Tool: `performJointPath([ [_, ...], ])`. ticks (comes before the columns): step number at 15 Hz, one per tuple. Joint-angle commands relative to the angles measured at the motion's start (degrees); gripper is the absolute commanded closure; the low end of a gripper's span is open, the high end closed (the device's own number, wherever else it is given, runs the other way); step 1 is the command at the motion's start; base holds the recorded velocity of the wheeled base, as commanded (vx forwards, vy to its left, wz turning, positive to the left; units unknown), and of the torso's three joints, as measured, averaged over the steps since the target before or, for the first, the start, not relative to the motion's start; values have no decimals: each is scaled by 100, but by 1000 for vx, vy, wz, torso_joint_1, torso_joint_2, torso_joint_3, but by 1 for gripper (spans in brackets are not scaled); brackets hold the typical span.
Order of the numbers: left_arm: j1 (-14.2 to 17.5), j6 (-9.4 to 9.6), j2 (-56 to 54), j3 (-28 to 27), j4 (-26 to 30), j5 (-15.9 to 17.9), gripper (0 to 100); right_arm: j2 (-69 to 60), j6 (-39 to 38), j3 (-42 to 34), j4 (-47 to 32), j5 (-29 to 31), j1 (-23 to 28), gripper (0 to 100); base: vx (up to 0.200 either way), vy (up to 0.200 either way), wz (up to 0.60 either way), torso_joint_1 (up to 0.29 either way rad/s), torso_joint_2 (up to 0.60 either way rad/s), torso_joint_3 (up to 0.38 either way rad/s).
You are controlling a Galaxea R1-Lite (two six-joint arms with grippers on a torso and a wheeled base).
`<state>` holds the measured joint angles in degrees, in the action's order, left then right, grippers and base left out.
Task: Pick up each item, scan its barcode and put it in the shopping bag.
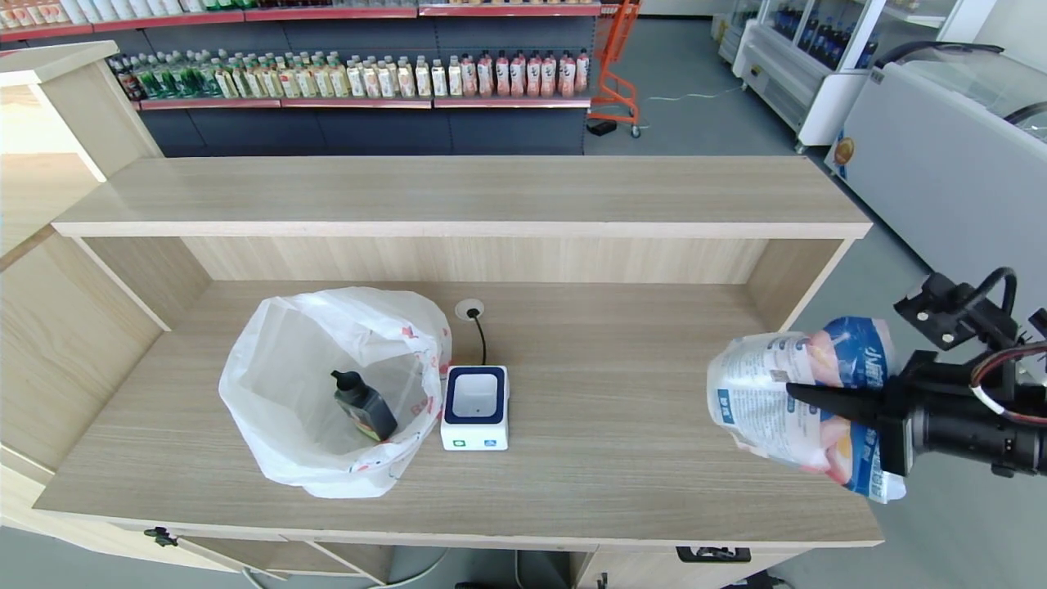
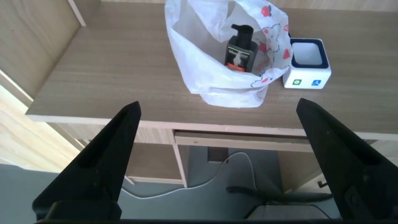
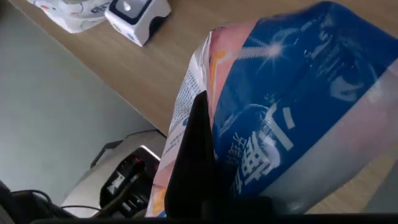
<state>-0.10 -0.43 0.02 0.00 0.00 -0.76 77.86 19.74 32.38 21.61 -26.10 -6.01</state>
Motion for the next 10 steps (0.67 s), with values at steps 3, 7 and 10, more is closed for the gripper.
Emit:
performJointPath([
  [3, 1, -1, -2, 0, 0, -4, 0, -702, 1621, -575, -184, 940, 777, 100, 0, 0, 0, 0, 0, 0],
  [7, 1, -1, -2, 0, 0, -4, 0, -729, 2447, -671, 45, 1248, 909, 100, 0, 0, 0, 0, 0, 0],
  [10, 1, -1, -2, 0, 0, -4, 0, -737, 3062, -680, 36, 1318, 873, 100, 0, 0, 0, 0, 0, 0],
])
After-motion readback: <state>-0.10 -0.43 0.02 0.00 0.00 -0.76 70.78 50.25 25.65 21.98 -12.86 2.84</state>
